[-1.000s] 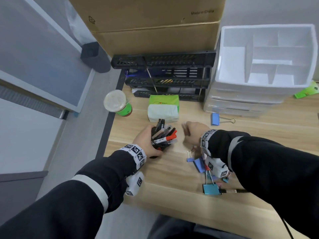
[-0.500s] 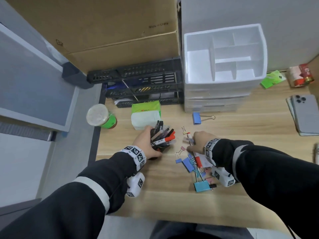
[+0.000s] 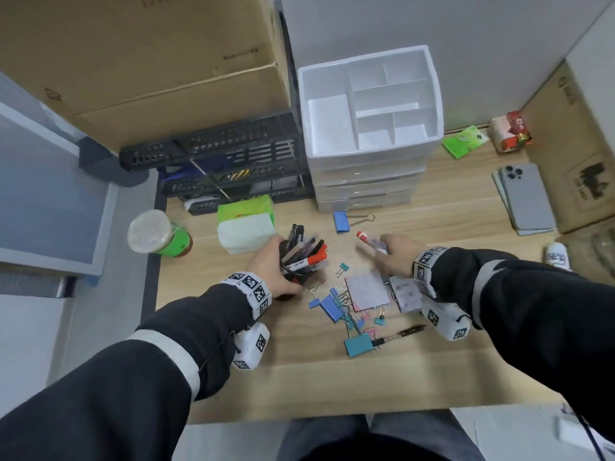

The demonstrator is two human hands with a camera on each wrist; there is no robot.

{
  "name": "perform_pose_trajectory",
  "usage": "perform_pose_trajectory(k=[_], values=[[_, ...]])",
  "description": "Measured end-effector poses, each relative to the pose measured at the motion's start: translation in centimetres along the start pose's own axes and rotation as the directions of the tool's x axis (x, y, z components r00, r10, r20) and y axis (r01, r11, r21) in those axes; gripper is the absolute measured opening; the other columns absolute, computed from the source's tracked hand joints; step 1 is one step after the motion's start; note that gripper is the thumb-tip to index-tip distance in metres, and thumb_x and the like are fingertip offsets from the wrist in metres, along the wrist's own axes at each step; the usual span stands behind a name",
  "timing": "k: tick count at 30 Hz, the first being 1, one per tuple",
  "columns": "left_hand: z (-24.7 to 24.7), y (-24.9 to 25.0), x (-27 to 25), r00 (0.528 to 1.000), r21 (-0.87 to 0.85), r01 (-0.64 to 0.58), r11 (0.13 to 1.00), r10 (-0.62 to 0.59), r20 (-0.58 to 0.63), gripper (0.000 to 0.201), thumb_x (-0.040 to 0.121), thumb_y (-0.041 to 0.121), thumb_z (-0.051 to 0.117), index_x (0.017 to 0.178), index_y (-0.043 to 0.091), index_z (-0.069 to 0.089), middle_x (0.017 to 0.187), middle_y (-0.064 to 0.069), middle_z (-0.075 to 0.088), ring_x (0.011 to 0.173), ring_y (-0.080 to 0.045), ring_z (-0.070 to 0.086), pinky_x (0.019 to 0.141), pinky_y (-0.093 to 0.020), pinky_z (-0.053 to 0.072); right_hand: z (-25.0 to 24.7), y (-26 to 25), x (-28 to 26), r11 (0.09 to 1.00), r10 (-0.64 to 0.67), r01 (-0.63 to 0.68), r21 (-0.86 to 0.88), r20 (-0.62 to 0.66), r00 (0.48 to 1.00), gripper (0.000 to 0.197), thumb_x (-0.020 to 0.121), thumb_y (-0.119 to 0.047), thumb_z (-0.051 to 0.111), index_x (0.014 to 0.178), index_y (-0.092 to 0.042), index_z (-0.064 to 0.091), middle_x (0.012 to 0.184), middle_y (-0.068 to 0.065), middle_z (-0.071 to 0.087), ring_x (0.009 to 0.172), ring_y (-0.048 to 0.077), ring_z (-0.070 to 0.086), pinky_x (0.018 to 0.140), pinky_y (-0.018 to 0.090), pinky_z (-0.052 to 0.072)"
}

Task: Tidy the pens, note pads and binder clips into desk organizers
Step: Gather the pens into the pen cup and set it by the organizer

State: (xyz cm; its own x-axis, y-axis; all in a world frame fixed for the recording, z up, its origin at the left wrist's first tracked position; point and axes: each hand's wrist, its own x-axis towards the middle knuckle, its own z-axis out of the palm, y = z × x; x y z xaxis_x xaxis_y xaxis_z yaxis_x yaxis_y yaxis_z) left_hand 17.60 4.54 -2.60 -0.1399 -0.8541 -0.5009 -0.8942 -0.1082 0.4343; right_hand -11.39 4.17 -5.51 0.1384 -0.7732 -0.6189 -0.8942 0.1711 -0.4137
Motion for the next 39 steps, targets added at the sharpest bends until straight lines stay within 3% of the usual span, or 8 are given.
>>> perform_pose_trajectory(k=[3,7,10,15,22,27,30,39], values=[[0.3,1.5,0.2,1.0,0.026,-0.031,0.999,0.031,0.004,0.091,0.053,0.034,0.094,0.123,0.018,0.039,0.104,0.003,0.058,0.092,-0.019,0.061,0.084,-0.035,0.054,-1.1,3.2,-2.0,0.999,0.031,-0.03,-0.026,0.045,0.999,0.023,0.098,-0.035,0.045,0.099,-0.016,0.057,0.093,0.005,0.069,0.074,0.017,0.06,0.064,0.028,0.044],[0.7,3.0,0.3,0.998,0.049,-0.056,0.997,0.055,0.02,0.092,0.053,0.034,0.094,0.124,0.018,0.038,0.102,0.004,0.058,0.092,-0.019,0.062,0.084,-0.038,0.055,-1.6,6.2,-3.6,0.977,0.079,-0.053,-0.206,0.123,0.989,0.015,0.09,-0.033,0.053,0.092,-0.021,0.062,0.09,0.0,0.065,0.085,0.023,0.06,0.074,0.029,0.046],[1.1,3.8,0.5,0.998,0.061,-0.063,0.996,0.061,0.031,0.094,0.052,0.035,0.094,0.124,0.02,0.036,0.102,0.003,0.059,0.09,-0.019,0.062,0.083,-0.039,0.056,-1.2,6.4,-4.7,0.966,0.076,-0.023,-0.258,0.196,0.978,0.01,0.077,-0.03,0.061,0.08,-0.021,0.065,0.083,0.0,0.069,0.08,0.024,0.065,0.07,0.029,0.053],[1.6,4.8,0.6,0.995,0.085,-0.089,0.992,0.084,0.055,0.089,0.053,0.034,0.093,0.119,0.022,0.034,0.098,0.004,0.06,0.086,-0.018,0.064,0.078,-0.038,0.057,1.4,6.3,-5.4,0.887,0.023,0.114,-0.448,0.29,0.957,0.009,0.077,-0.03,0.065,0.078,-0.021,0.062,0.079,-0.002,0.065,0.078,0.021,0.065,0.068,0.027,0.054],[2.3,4.4,0.3,0.996,0.07,-0.076,0.995,0.073,0.044,0.096,0.051,0.034,0.095,0.125,0.018,0.037,0.101,0.004,0.06,0.089,-0.018,0.063,0.081,-0.037,0.056,3.6,6.0,-5.7,0.767,0.004,0.176,-0.617,0.279,0.96,0.02,0.085,-0.032,0.062,0.103,-0.024,0.066,0.102,-0.001,0.068,0.095,0.022,0.066,0.069,0.027,0.047],[2.4,3.7,-0.2,0.997,0.096,-0.072,0.993,0.068,0.045,0.095,0.05,0.038,0.094,0.124,0.019,0.038,0.103,0.003,0.061,0.089,-0.017,0.062,0.08,-0.036,0.056,3.6,5.9,-5.9,0.83,-0.058,0.2,-0.52,0.276,0.959,0.017,0.077,-0.041,0.061,0.088,-0.028,0.057,0.094,-0.004,0.067,0.088,0.022,0.065,0.075,0.03,0.054],[2.0,3.4,-0.2,0.998,0.084,-0.059,0.995,0.056,0.042,0.097,0.048,0.041,0.094,0.124,0.021,0.036,0.103,0.004,0.061,0.089,-0.017,0.063,0.083,-0.039,0.057,3.3,5.4,-6.1,0.871,-0.074,0.207,-0.446,0.298,0.952,0.015,0.077,-0.037,0.059,0.088,-0.029,0.053,0.092,-0.004,0.063,0.089,0.022,0.064,0.076,0.03,0.053],[1.8,2.5,-0.5,0.998,0.074,-0.045,0.996,0.042,0.035,0.094,0.052,0.035,0.094,0.125,0.019,0.037,0.103,0.004,0.06,0.089,-0.017,0.062,0.081,-0.036,0.056,5.9,3.0,-6.1,0.813,-0.12,0.326,-0.483,0.41,0.904,0.041,0.079,-0.038,0.07,0.116,-0.025,0.059,0.104,-0.001,0.066,0.092,0.02,0.062,0.075,0.03,0.049]])
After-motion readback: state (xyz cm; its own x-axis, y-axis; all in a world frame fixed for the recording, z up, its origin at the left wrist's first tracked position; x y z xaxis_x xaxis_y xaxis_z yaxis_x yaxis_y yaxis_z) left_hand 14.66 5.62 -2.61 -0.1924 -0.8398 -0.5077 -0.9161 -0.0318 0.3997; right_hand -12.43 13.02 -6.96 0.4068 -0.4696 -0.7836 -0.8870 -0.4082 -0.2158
